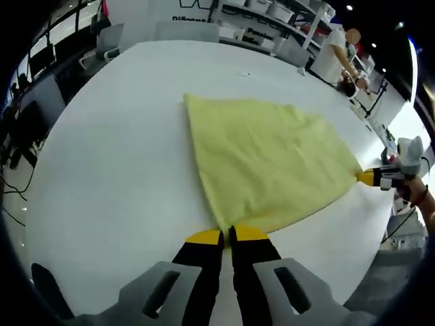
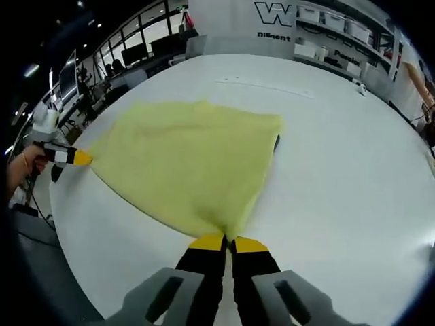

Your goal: Fold the garment on the visible template until the final outline fits inside the template.

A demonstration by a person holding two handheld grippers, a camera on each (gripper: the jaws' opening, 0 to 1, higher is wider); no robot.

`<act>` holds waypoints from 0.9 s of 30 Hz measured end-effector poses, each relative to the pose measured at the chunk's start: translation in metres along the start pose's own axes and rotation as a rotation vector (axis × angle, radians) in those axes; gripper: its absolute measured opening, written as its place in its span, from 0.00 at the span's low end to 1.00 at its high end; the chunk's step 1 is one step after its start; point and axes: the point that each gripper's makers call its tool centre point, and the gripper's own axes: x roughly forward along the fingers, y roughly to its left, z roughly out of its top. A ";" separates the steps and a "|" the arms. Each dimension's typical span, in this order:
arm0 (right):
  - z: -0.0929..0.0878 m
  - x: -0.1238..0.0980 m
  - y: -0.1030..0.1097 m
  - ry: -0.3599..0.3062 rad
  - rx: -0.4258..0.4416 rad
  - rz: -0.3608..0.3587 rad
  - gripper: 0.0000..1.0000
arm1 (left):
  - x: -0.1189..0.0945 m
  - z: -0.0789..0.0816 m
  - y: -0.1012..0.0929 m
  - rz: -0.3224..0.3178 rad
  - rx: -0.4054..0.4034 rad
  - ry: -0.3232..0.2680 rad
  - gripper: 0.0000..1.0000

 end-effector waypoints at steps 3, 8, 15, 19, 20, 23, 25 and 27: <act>-0.006 -0.003 0.004 0.002 0.007 0.003 0.00 | -0.003 -0.004 -0.001 -0.004 0.007 -0.001 0.06; -0.012 -0.007 0.006 0.006 0.006 0.004 0.00 | -0.006 -0.010 -0.002 -0.002 0.027 0.004 0.06; -0.020 -0.012 0.010 0.013 0.001 0.000 0.00 | -0.012 -0.019 -0.003 -0.004 -0.004 0.000 0.06; -0.025 -0.015 0.012 0.019 -0.007 -0.002 0.00 | -0.016 -0.024 -0.006 -0.003 -0.001 -0.002 0.06; -0.025 -0.015 0.012 0.019 -0.007 -0.002 0.00 | -0.016 -0.025 -0.005 -0.003 0.000 -0.005 0.06; -0.025 -0.015 0.012 0.016 -0.001 -0.002 0.00 | -0.016 -0.025 -0.005 -0.002 -0.016 -0.007 0.06; -0.025 -0.015 0.012 0.017 0.003 -0.001 0.00 | -0.015 -0.025 -0.004 0.000 -0.008 -0.009 0.07; -0.025 -0.015 0.012 0.017 0.006 0.000 0.00 | -0.015 -0.024 -0.004 -0.001 0.000 -0.012 0.07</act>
